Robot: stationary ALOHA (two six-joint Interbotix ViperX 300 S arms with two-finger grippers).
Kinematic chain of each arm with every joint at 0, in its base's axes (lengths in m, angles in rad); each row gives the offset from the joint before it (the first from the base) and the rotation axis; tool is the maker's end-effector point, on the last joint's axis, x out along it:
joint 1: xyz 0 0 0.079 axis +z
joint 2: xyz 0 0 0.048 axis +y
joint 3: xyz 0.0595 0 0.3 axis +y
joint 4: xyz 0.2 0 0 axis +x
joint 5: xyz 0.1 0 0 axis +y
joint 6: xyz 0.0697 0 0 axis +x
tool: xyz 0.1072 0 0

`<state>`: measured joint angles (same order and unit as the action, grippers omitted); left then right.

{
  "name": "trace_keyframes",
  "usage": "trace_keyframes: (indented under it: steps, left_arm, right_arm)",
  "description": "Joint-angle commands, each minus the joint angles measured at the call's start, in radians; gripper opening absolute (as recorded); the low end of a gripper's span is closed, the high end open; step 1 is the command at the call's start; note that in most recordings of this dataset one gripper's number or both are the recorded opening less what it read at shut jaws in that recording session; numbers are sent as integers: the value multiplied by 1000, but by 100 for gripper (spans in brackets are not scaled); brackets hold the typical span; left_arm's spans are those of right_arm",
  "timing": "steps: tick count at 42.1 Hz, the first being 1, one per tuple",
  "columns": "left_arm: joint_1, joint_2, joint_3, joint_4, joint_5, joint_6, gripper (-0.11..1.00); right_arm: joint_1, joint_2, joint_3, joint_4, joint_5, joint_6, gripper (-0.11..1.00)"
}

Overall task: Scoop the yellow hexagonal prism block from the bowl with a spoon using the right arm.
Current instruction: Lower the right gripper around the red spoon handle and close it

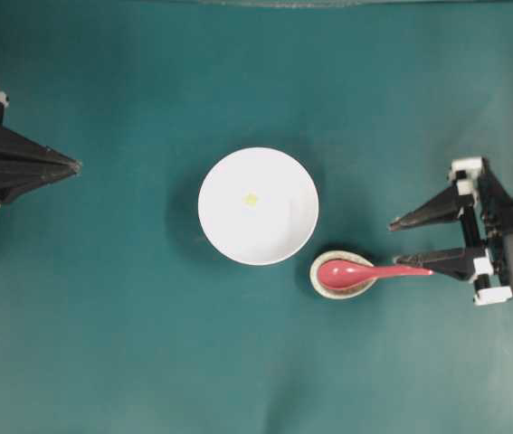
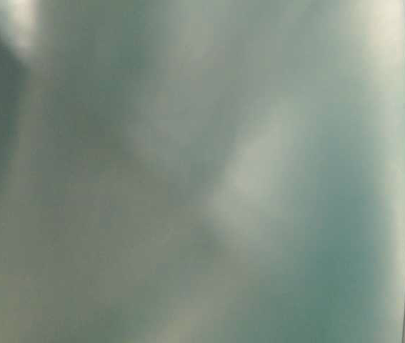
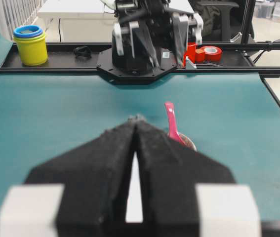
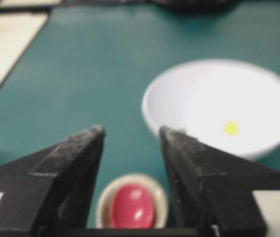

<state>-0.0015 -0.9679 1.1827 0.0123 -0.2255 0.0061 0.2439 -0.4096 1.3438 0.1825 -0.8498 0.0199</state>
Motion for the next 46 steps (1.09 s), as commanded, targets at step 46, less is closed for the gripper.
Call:
trace_keyframes:
  steps: [46]
  left_arm:
    - [0, 3, -17, 3, 8, 0, 1]
  right_arm:
    - [253, 545, 14, 287, -399, 52, 55]
